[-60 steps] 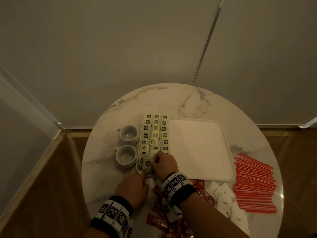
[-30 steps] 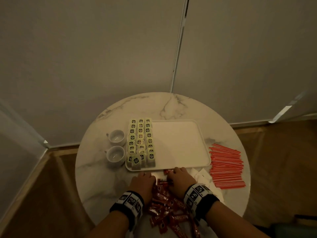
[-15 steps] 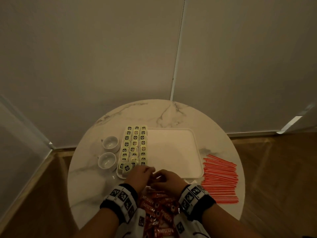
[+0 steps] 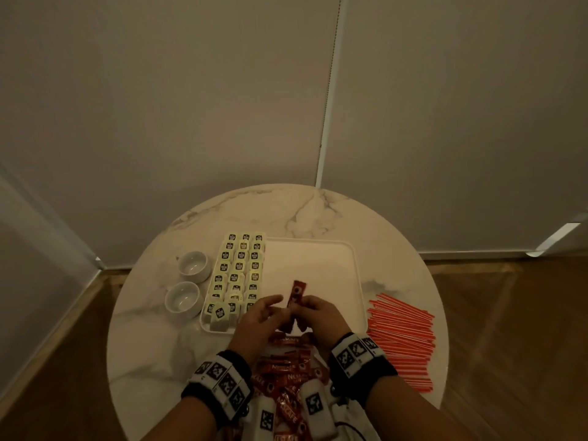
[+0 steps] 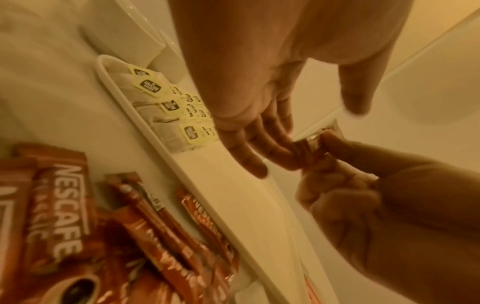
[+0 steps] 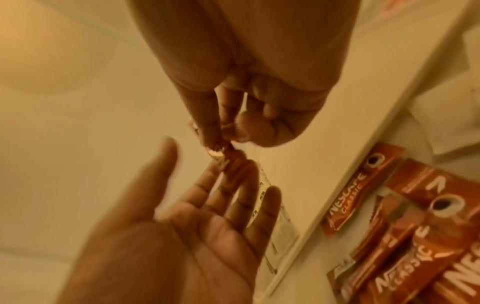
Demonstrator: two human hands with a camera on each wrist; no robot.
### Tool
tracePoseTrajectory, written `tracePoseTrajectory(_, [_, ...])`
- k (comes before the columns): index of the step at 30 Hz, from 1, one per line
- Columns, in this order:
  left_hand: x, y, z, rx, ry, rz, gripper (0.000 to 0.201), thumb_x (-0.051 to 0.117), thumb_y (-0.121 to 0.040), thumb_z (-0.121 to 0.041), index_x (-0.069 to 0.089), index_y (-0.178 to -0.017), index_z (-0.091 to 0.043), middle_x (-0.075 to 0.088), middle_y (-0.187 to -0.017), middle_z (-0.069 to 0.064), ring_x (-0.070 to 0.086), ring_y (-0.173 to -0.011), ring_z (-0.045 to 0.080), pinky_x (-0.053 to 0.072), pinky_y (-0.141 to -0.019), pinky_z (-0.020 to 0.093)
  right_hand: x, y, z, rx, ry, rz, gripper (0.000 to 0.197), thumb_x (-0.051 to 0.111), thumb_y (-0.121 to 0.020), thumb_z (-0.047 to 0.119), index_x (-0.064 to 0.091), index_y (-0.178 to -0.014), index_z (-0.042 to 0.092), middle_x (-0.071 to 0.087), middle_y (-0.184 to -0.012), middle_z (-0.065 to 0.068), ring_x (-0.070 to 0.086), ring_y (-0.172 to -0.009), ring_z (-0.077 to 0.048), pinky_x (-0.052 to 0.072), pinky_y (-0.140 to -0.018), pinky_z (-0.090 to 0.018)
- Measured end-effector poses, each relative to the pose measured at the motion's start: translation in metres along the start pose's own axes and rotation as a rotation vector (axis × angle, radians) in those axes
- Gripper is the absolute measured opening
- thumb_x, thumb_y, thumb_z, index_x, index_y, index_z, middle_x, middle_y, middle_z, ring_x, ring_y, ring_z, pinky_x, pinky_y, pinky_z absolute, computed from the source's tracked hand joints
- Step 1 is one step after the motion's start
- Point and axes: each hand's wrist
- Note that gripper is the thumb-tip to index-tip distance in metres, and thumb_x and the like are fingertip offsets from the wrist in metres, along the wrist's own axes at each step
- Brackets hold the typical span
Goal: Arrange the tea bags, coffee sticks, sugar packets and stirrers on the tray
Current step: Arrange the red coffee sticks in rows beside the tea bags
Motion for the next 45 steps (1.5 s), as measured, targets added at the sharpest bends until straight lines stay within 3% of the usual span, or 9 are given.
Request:
tracePoseTrajectory(2, [0.002, 0.002, 0.003, 0.016, -0.036, 0.006, 0.023, 0.067, -0.085, -0.008, 0.062, -0.108, -0.009, 0.071, -0.096, 0.016, 0.070, -0.083, 0.025, 0.059, -0.074, 0.033, -0.003, -0.002, 0.001, 0.020, -0.048, 0.022, 0.011, 0.064, -0.088, 0.017, 0.066, -0.091, 0.007, 0.060, -0.071, -0.007, 0.053, -0.060, -0.014, 0.044, -0.049, -0.027])
tracePoseTrajectory(10, [-0.015, -0.008, 0.000, -0.039, -0.103, -0.038, 0.009, 0.064, -0.085, 0.001, 0.068, -0.093, -0.002, 0.070, -0.074, 0.011, 0.064, -0.062, 0.020, 0.057, -0.064, 0.029, -0.021, -0.014, 0.011, 0.006, 0.010, 0.061, 0.011, 0.065, -0.088, 0.017, 0.067, -0.088, 0.006, 0.063, -0.072, -0.007, 0.056, -0.060, -0.015, 0.041, -0.045, -0.025])
tracePoseTrajectory(18, [-0.041, -0.022, -0.006, -0.125, -0.244, 0.067, 0.010, 0.065, -0.083, 0.005, 0.070, -0.089, -0.001, 0.069, -0.071, 0.011, 0.065, -0.061, 0.017, 0.057, -0.062, 0.028, -0.030, -0.032, 0.016, -0.052, 0.582, 0.190, 0.004, 0.069, -0.085, 0.022, 0.069, -0.089, 0.021, 0.063, -0.076, 0.004, 0.054, -0.066, -0.007, 0.042, -0.052, -0.016])
tracePoseTrajectory(22, [-0.049, -0.025, 0.000, -0.149, -0.351, 0.151, 0.013, 0.064, -0.085, 0.001, 0.073, -0.093, -0.005, 0.072, -0.082, 0.014, 0.066, -0.069, 0.020, 0.058, -0.069, 0.030, -0.025, -0.036, 0.014, -0.110, 0.670, 0.301, 0.018, 0.073, -0.082, 0.022, 0.073, -0.100, 0.020, 0.070, -0.087, 0.003, 0.063, -0.081, -0.007, 0.048, -0.078, -0.018])
tracePoseTrajectory(29, [-0.044, -0.026, 0.004, -0.082, -0.475, 0.075, 0.033, 0.055, -0.091, 0.003, 0.065, -0.115, -0.017, 0.071, -0.077, 0.002, 0.067, -0.063, 0.010, 0.057, -0.068, 0.024, -0.017, -0.053, 0.010, -0.091, 0.988, 0.340, 0.020, 0.065, -0.087, 0.014, 0.074, -0.104, 0.017, 0.073, -0.101, -0.002, 0.058, -0.085, -0.005, 0.042, -0.080, -0.018])
tracePoseTrajectory(31, [-0.046, -0.030, 0.008, -0.048, -0.543, -0.017, 0.035, 0.050, -0.093, 0.000, 0.061, -0.120, -0.019, 0.071, -0.079, 0.003, 0.067, -0.066, 0.014, 0.057, -0.069, 0.028, -0.016, -0.060, 0.009, -0.085, 0.990, 0.264, 0.020, 0.065, -0.087, 0.014, 0.075, -0.105, 0.016, 0.072, -0.104, -0.003, 0.058, -0.089, -0.007, 0.042, -0.081, -0.019])
tracePoseTrajectory(35, [-0.049, -0.027, 0.011, 0.022, -0.712, -0.125, 0.018, 0.050, -0.094, -0.010, 0.065, -0.103, -0.014, 0.068, -0.087, 0.001, 0.063, -0.076, 0.015, 0.056, -0.080, 0.037, -0.012, -0.074, 0.004, -0.039, 1.065, 0.189, 0.022, 0.064, -0.088, 0.014, 0.074, -0.108, 0.013, 0.071, -0.109, -0.005, 0.063, -0.100, -0.016, 0.047, -0.085, -0.022])
tracePoseTrajectory(40, [-0.043, -0.015, 0.019, 0.085, -0.988, 0.003, 0.020, 0.046, -0.097, -0.022, 0.065, -0.105, -0.021, 0.058, -0.112, -0.005, 0.053, -0.100, 0.010, 0.044, -0.092, 0.026, -0.004, -0.079, -0.006, -0.011, 1.129, 0.213, 0.022, 0.064, -0.087, 0.012, 0.074, -0.106, 0.016, 0.070, -0.110, -0.003, 0.062, -0.103, -0.017, 0.050, -0.092, -0.028])
tracePoseTrajectory(45, [-0.034, -0.007, 0.041, 0.137, -1.129, 0.119, 0.035, 0.040, -0.099, -0.024, 0.054, -0.131, -0.024, 0.046, -0.132, -0.007, 0.050, -0.118, 0.013, 0.040, -0.102, 0.025, 0.000, -0.077, -0.011, -0.040, 1.192, 0.229, 0.021, 0.063, -0.085, 0.014, 0.072, -0.102, 0.021, 0.067, -0.109, -0.001, 0.061, -0.101, -0.018, 0.051, -0.088, -0.029])
Point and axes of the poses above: each hand's wrist, its own y-axis away from the middle knuckle, its own x-axis out of the palm, z = x × y
